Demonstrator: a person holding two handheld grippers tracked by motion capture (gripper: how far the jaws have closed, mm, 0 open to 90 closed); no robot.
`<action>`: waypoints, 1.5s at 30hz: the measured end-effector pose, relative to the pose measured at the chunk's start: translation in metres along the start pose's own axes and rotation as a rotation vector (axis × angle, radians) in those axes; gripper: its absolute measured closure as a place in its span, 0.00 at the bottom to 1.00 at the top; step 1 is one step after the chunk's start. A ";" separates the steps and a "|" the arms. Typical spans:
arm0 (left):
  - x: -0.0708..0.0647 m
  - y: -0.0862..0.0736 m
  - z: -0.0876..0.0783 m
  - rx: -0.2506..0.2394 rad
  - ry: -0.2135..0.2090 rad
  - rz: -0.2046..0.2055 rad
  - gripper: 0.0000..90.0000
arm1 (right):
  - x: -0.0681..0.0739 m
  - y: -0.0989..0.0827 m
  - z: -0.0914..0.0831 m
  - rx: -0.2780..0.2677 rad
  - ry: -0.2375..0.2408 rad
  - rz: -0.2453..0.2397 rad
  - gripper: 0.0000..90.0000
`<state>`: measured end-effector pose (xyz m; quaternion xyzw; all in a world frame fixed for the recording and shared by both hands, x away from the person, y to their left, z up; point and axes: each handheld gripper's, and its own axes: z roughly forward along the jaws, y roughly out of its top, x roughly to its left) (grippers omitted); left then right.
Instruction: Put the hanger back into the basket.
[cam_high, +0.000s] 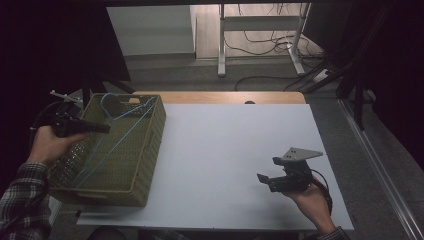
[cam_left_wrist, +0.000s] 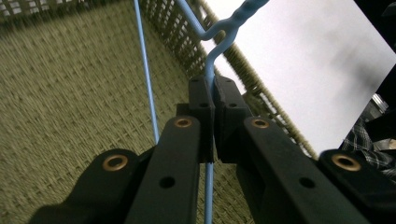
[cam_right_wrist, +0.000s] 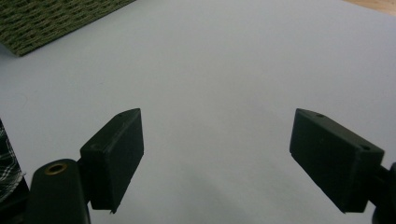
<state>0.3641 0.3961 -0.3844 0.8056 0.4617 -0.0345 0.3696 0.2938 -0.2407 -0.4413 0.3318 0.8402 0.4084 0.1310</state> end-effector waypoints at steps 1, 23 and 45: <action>0.002 -0.003 0.003 -0.001 -0.004 -0.003 0.98 | 0.000 0.000 0.000 0.000 0.000 0.000 0.19; 0.004 -0.044 0.016 -0.100 0.324 -0.067 0.59 | -0.001 -0.007 -0.001 0.025 -0.021 -0.017 0.19; -0.141 -0.087 0.074 -0.330 0.117 0.136 0.13 | 0.006 -0.029 -0.028 0.020 -0.088 0.007 0.10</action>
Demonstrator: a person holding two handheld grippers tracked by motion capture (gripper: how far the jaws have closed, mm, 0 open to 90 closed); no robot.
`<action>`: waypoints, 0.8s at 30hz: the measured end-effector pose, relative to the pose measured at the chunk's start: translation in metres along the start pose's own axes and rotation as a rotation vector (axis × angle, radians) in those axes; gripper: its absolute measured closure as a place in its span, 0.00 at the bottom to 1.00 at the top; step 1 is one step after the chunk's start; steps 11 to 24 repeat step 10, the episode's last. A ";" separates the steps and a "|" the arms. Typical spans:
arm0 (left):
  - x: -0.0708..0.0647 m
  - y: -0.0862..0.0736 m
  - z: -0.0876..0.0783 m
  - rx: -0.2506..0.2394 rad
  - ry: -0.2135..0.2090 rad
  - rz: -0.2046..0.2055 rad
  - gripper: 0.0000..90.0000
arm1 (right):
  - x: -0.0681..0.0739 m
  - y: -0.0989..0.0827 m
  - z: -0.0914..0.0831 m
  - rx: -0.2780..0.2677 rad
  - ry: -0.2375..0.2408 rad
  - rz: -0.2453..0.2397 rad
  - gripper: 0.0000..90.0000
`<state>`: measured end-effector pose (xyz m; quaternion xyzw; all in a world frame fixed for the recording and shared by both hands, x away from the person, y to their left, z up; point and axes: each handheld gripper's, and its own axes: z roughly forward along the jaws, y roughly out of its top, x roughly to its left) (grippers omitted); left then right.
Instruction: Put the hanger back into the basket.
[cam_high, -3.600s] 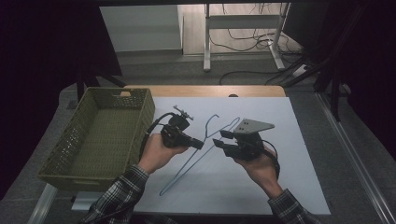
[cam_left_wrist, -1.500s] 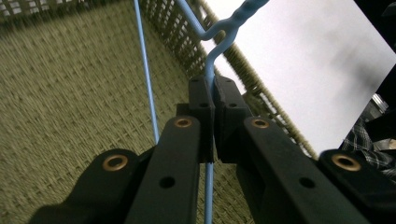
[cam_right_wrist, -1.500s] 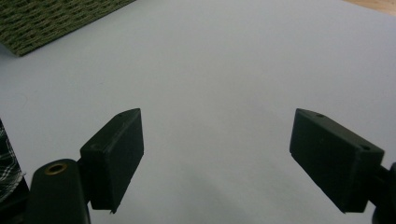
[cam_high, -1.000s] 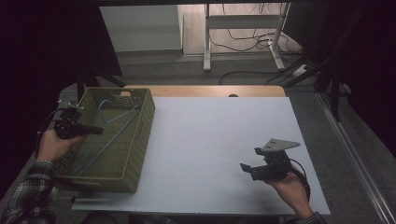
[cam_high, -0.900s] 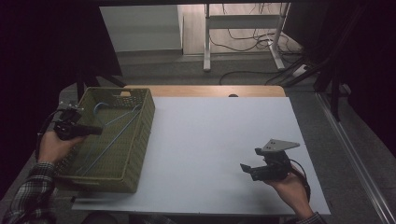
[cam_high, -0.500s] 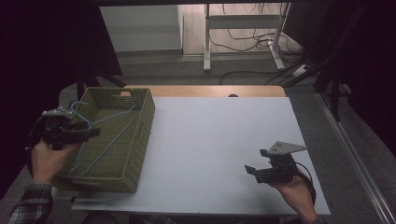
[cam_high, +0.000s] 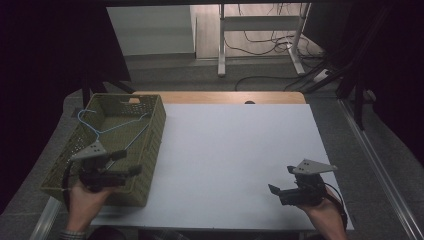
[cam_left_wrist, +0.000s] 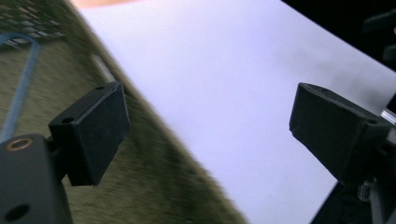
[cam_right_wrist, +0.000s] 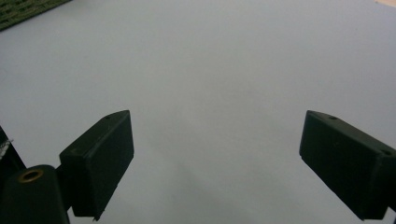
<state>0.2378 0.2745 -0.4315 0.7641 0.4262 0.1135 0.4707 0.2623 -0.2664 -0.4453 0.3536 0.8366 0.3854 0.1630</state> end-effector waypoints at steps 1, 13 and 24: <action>-0.005 -0.003 0.003 0.006 -0.001 0.009 0.12 | 0.000 -0.002 0.000 0.004 -0.001 0.000 0.10; -0.024 -0.013 0.020 0.088 0.061 0.078 0.07 | 0.001 -0.009 0.012 0.038 0.023 -0.025 0.06; -0.024 -0.013 0.020 0.088 0.061 0.078 0.07 | 0.001 -0.009 0.012 0.038 0.023 -0.025 0.06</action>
